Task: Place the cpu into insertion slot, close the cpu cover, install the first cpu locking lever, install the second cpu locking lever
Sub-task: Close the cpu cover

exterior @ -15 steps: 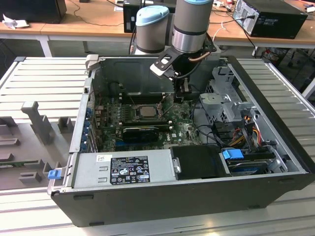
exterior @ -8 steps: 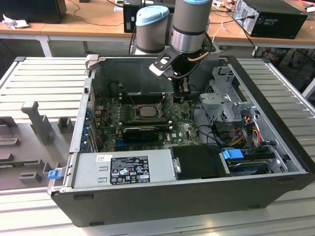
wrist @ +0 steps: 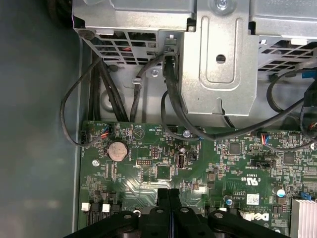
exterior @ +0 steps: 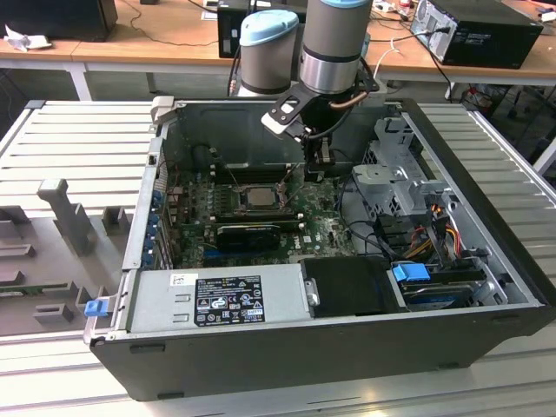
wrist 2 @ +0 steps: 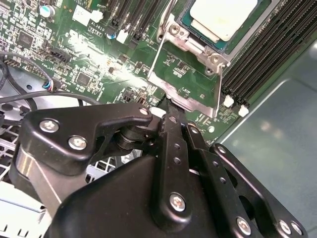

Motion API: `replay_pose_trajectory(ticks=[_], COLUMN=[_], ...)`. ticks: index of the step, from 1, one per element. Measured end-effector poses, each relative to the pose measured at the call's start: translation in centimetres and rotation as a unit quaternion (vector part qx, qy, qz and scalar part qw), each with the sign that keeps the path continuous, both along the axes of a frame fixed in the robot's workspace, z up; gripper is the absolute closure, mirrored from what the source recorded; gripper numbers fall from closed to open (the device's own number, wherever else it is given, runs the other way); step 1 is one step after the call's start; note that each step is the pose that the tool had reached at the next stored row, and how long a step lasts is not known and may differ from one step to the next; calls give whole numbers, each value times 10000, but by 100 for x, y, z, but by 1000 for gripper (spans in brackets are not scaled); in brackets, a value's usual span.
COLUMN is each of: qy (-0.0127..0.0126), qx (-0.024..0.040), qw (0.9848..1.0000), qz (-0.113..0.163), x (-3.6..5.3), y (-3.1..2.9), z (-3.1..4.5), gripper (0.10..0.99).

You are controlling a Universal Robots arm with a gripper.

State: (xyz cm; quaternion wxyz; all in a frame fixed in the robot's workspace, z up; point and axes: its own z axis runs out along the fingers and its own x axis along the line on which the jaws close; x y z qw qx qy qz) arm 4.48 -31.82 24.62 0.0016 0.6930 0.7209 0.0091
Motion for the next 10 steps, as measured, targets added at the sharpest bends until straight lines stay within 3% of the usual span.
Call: replay_pose_trajectory(ticks=[10], qy=[0], qx=[0], qw=[10000], qz=[0], x=[-86], y=[0], z=[0], gripper=[980])
